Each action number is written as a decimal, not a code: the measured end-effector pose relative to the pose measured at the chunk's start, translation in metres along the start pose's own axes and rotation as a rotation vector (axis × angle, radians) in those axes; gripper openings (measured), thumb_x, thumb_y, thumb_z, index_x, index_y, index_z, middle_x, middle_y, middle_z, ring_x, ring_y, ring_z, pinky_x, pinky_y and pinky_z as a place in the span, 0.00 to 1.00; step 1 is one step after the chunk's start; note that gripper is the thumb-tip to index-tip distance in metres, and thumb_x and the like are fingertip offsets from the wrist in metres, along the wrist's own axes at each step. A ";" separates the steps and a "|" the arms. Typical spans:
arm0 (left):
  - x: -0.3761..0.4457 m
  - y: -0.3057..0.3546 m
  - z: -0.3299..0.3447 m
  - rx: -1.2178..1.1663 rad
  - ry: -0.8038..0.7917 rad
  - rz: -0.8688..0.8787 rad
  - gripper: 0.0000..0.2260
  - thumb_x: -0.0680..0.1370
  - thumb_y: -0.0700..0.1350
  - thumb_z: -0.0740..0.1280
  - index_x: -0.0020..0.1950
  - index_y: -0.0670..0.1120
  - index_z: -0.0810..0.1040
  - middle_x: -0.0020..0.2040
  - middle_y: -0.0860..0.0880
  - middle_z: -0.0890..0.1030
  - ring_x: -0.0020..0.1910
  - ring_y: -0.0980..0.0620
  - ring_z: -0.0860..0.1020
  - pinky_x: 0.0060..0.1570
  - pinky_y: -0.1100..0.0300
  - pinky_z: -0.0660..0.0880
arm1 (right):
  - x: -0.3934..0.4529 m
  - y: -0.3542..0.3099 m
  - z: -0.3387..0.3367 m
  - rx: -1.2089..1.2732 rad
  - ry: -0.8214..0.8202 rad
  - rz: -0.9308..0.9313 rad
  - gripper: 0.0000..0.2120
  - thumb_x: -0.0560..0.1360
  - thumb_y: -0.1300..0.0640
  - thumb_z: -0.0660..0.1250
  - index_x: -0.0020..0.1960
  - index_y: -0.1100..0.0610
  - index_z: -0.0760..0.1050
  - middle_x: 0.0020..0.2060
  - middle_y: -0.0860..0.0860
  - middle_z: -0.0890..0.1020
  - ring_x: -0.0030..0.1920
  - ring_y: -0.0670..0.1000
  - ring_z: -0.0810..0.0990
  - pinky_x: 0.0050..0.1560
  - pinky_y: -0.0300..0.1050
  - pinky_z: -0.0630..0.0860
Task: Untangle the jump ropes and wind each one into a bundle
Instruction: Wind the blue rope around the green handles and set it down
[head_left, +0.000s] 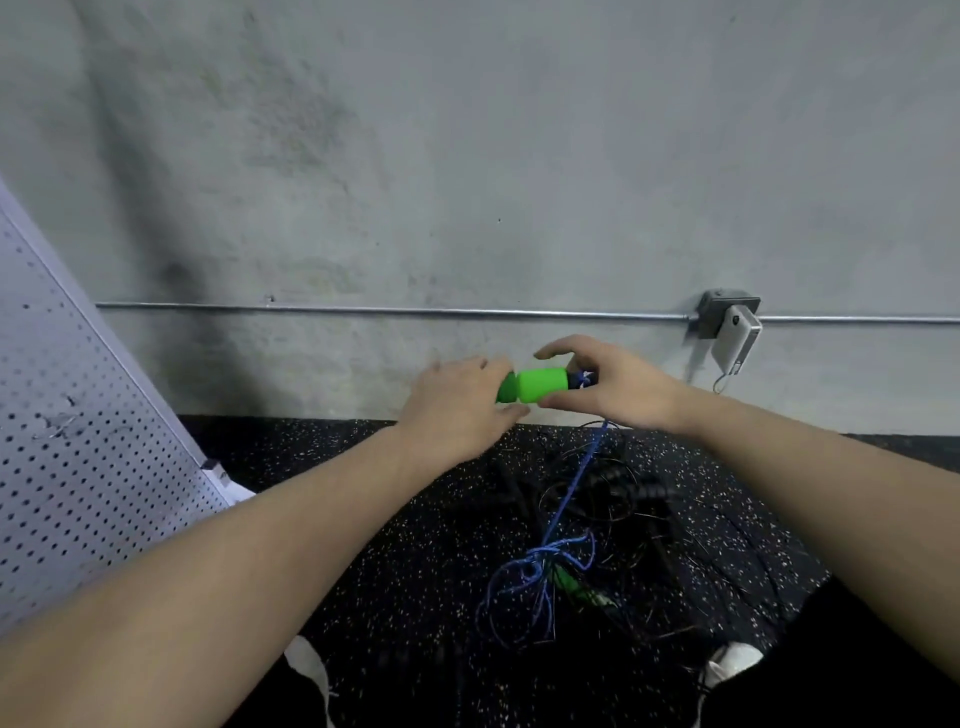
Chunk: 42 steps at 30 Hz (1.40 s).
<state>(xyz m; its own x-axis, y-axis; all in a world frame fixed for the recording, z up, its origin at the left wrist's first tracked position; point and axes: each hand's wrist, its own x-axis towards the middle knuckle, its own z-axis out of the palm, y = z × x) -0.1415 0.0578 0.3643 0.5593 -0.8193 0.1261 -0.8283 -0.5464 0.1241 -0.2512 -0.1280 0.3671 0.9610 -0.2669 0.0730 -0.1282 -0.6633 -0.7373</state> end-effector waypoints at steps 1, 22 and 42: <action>0.003 0.002 0.003 -0.120 -0.033 -0.013 0.17 0.81 0.62 0.63 0.63 0.52 0.72 0.59 0.50 0.78 0.57 0.46 0.78 0.60 0.48 0.72 | 0.001 0.005 0.001 0.028 0.028 -0.009 0.25 0.71 0.53 0.78 0.64 0.42 0.72 0.39 0.47 0.76 0.34 0.38 0.73 0.42 0.33 0.70; 0.068 0.010 0.026 -1.402 -0.144 -0.401 0.08 0.78 0.46 0.73 0.45 0.45 0.75 0.35 0.48 0.77 0.27 0.54 0.76 0.29 0.61 0.74 | 0.029 0.087 0.012 -0.145 -0.410 0.312 0.11 0.84 0.50 0.60 0.50 0.51 0.80 0.51 0.52 0.85 0.56 0.54 0.81 0.67 0.55 0.71; 0.047 0.059 0.051 -1.485 -0.548 -0.239 0.08 0.82 0.38 0.63 0.55 0.50 0.78 0.54 0.45 0.86 0.56 0.47 0.83 0.56 0.56 0.76 | 0.044 0.020 -0.021 1.206 0.309 0.480 0.11 0.82 0.54 0.50 0.49 0.54 0.71 0.20 0.47 0.59 0.16 0.44 0.54 0.17 0.32 0.53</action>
<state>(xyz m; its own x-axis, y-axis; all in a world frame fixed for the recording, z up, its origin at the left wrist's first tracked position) -0.1652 -0.0220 0.3276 0.3157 -0.8832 -0.3469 0.2199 -0.2875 0.9322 -0.2165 -0.1674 0.3699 0.7667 -0.5511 -0.3294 0.0138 0.5271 -0.8497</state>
